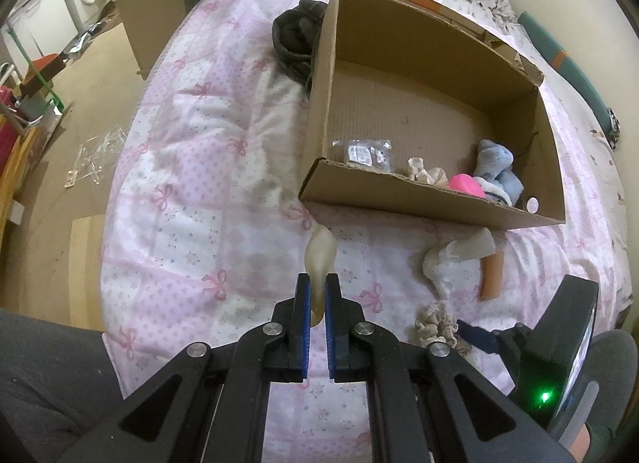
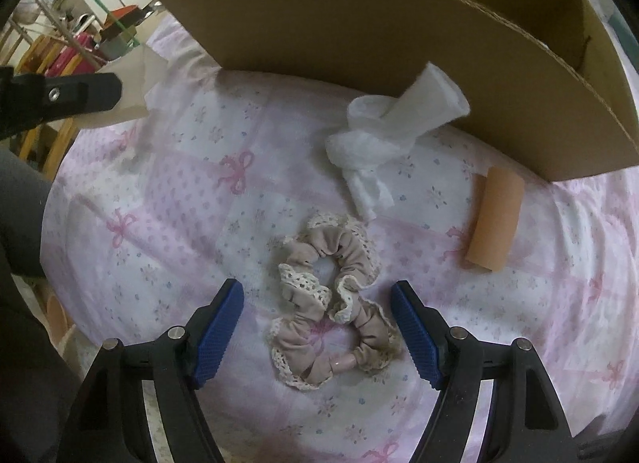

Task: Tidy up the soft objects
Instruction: 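Grasp the lace-trimmed beige scrunchie with the right tool while the left tool grasps the tan pointed pouch, then lift the scrunchie and tan pouch and carry both over the box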

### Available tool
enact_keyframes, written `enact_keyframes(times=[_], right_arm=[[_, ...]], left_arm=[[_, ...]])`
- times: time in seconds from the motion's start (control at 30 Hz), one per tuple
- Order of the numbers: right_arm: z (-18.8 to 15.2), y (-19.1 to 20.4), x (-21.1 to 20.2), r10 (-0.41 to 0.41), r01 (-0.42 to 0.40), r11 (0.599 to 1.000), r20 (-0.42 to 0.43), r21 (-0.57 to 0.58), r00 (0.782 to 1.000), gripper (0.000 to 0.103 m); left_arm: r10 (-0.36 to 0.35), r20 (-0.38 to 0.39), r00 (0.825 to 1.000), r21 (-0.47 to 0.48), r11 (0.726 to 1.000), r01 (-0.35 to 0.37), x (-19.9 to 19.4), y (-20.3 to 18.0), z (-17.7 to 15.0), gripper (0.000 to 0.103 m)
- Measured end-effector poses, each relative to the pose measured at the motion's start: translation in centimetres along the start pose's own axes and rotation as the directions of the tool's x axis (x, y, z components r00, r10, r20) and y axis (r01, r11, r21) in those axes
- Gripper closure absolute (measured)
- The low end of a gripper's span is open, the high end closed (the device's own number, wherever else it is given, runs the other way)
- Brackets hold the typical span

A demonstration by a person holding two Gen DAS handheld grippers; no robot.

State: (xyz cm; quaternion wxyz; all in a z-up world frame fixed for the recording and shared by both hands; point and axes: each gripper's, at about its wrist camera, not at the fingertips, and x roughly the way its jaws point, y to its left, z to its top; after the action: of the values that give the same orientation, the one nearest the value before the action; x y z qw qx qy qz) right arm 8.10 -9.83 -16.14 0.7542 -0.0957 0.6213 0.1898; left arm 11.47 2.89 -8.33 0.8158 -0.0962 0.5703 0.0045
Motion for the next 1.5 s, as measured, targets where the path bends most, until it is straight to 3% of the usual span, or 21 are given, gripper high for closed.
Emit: enact_keyframes(times=[0.03,0.1,0.17,0.3,0.57,0.87,1.07,1.2,1.3,1.5], right_arm=[[0.0,0.4,0.0,-0.006,0.006,1.000,0.004,-0.013,1.000,0.032],[-0.3,0.7,0.0,-0.019,0.019,0.999,0.009,-0.035,1.000,0.054],[-0.5,1.0,-0.2,-0.017,0.018,0.999,0.014,-0.051,1.000,0.068],[-1.0,1.9,-0.4,-0.014,0.015,0.997,0.016,-0.077,1.000,0.085],[-1.5,2.6,-1.3,0.044,-0.042,0.995,0.022,-0.091,0.999,0.087],[-0.8,0.7,-2.6,0.096,-0.094,0.994,0.047,-0.051,0.994,0.087],[-1.2,-0.4,-4.5,0.173,-0.171,0.985,0.104,-0.027,0.979,0.087],[-1.1,-1.2,-6.5,0.223,-0.223,0.975,0.159,-0.016,0.962,0.087],[-1.2,-2.1,-8.5,0.269,-0.275,0.962,0.221,-0.007,0.937,0.087],[-1.1,-3.0,-13.0,0.312,-0.336,0.942,0.404,-0.010,0.860,0.087]], left_arm=[[0.002,0.000,1.000,0.000,1.000,-0.002,0.0,0.0,0.0,0.097],[0.005,-0.001,1.000,0.000,1.000,-0.005,0.1,0.1,0.0,0.097],[0.012,-0.001,1.000,-0.001,1.000,-0.012,0.2,0.3,0.0,0.097],[0.024,0.000,1.000,-0.008,1.000,-0.024,0.4,0.6,0.0,0.097],[0.045,-0.001,0.999,-0.015,0.999,-0.045,0.6,1.1,0.0,0.097],[0.058,-0.001,0.998,-0.030,0.998,-0.058,0.7,1.5,0.0,0.097],[0.072,0.008,0.997,-0.071,0.995,-0.071,0.6,2.5,0.2,0.097],[0.055,0.014,0.998,-0.090,0.994,-0.054,0.3,2.8,0.3,0.097],[0.058,0.051,0.997,-0.092,0.994,-0.053,-0.6,2.7,0.3,0.097],[0.073,0.172,0.982,-0.074,0.995,-0.061,-3.2,2.0,0.1,0.097]])
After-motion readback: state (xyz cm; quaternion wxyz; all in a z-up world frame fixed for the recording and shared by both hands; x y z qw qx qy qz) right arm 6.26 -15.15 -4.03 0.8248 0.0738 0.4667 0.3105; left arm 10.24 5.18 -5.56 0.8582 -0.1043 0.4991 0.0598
